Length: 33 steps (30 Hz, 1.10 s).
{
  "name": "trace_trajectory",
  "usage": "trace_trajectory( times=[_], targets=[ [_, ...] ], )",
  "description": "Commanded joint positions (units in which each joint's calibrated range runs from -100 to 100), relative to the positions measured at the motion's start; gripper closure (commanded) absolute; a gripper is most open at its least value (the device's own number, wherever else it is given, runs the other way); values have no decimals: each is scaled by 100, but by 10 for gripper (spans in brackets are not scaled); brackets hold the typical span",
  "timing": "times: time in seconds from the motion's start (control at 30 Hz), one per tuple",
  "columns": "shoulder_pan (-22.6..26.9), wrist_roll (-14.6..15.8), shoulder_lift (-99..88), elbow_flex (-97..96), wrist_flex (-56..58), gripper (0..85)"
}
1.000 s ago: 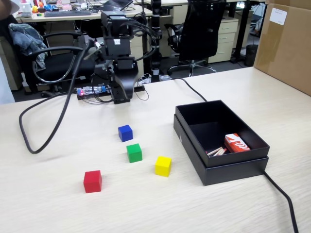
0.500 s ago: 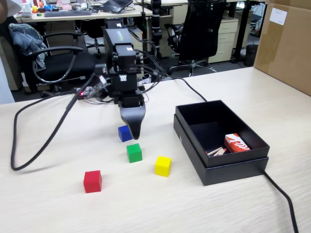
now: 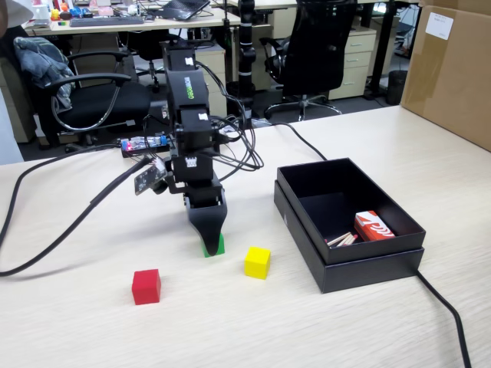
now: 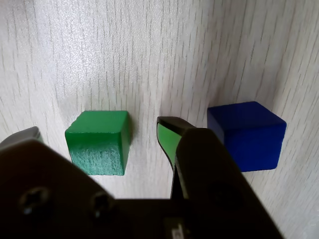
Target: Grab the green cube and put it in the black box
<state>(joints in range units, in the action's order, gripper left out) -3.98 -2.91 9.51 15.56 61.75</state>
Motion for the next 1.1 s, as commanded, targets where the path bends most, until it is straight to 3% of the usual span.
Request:
trace_trajectory(
  times=[0.0, 0.13, 0.2, 0.23, 0.37, 0.53, 0.63, 0.83, 1.07],
  targets=[
    [0, -88, 7, 529, -115, 454],
    [0, -93, 202, 592, -132, 481],
    [-5, -93, 316, 620, -132, 579],
    [-15, -93, 397, 629, -192, 674],
    [-29, -93, 397, 620, -235, 846],
    [-29, -93, -120, 338, -218, 846],
    [83, -68, -1428, 66, -89, 846],
    [835, 103, -3780, 66, 110, 846],
    [1656, 435, -3482, 1345, 110, 846]
  ],
)
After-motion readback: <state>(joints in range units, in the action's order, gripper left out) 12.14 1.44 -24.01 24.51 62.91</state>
